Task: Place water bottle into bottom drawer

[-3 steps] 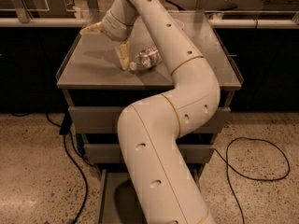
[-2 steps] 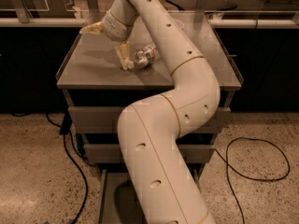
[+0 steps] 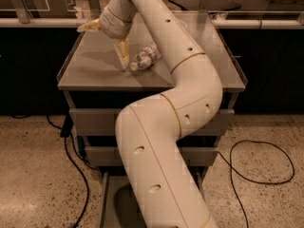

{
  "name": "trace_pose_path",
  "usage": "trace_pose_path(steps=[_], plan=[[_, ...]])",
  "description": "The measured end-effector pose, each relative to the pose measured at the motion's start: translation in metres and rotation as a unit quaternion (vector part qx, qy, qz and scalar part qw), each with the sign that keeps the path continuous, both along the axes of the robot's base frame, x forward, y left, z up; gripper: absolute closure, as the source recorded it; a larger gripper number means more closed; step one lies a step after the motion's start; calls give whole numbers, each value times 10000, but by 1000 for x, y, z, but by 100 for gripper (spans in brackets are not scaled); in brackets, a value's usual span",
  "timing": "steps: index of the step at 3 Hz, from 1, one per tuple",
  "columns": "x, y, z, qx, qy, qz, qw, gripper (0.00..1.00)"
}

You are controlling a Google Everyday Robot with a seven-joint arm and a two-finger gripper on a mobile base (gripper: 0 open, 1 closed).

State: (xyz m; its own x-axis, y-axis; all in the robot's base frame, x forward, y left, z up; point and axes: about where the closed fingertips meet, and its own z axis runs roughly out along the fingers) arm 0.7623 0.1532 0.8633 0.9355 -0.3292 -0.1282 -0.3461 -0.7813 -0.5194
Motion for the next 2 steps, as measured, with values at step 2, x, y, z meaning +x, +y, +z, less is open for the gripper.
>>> trace_pose_path(steps=[2], plan=[[-18, -14, 71, -403, -549, -86, 9976, 0]])
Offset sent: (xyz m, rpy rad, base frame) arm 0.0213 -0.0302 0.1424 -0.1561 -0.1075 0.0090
